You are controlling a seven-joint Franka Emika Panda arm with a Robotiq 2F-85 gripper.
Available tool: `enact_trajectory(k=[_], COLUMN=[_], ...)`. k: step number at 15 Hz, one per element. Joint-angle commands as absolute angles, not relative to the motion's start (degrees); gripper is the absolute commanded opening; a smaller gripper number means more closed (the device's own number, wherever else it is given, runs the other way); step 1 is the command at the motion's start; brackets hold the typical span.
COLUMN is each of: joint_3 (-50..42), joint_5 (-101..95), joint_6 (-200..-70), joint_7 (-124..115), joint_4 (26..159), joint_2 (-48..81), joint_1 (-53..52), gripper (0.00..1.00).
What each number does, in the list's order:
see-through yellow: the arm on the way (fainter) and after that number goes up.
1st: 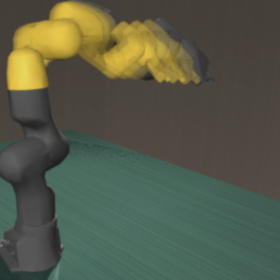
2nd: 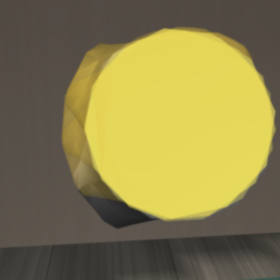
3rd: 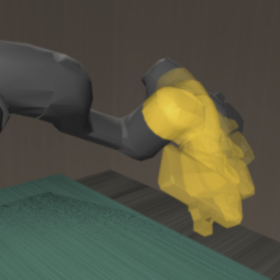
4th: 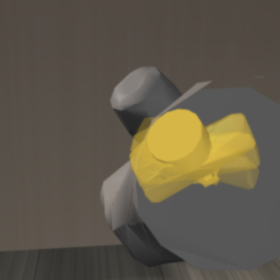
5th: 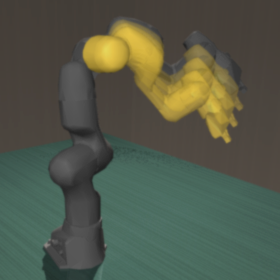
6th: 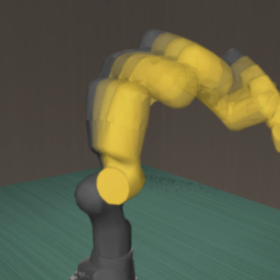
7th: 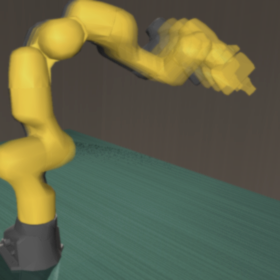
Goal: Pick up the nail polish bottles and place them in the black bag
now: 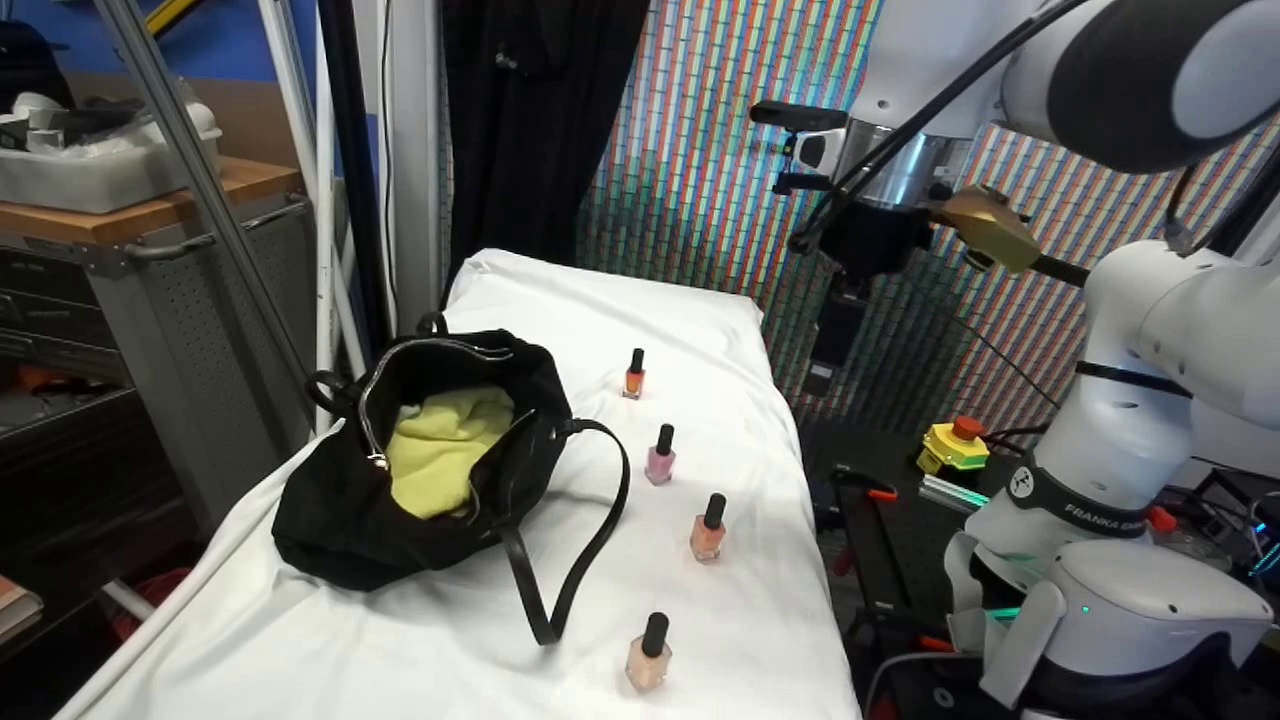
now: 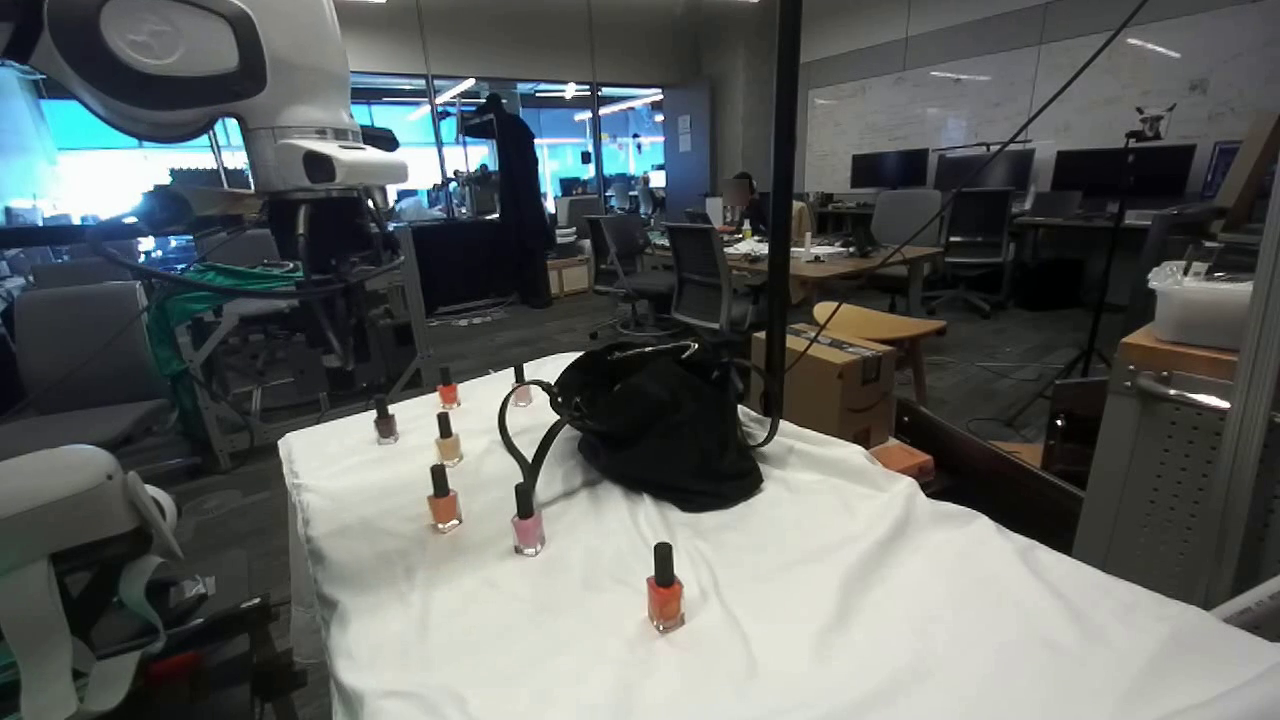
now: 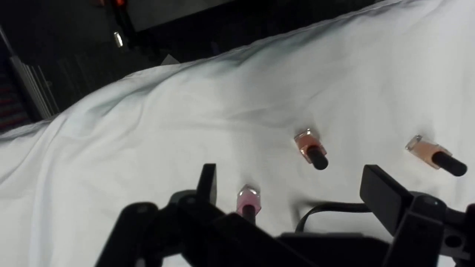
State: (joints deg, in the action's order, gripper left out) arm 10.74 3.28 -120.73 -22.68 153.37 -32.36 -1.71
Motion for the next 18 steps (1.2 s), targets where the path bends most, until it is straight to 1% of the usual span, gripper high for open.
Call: enact_trajectory(k=[1,3,8,11,18], joint_3=[6.7,4.2,-0.6,-2.0,-4.4], joint_5=[-0.9,-1.6,-0.3,-0.6,-1.9], joint_6=[-122.1,-123.4,-131.4,-137.3,-142.9], joint_7=[-15.2,-11.6,-7.4,-7.0,-1.9], joint_4=[150.4,149.3,147.2,146.0,140.5], joint_2=[-28.6,-26.1,-18.8,-13.4,-0.9], joint_1=[0.7,1.6,3.4,4.3,5.1], gripper=[1.00,1.00,1.00,1.00,1.00])
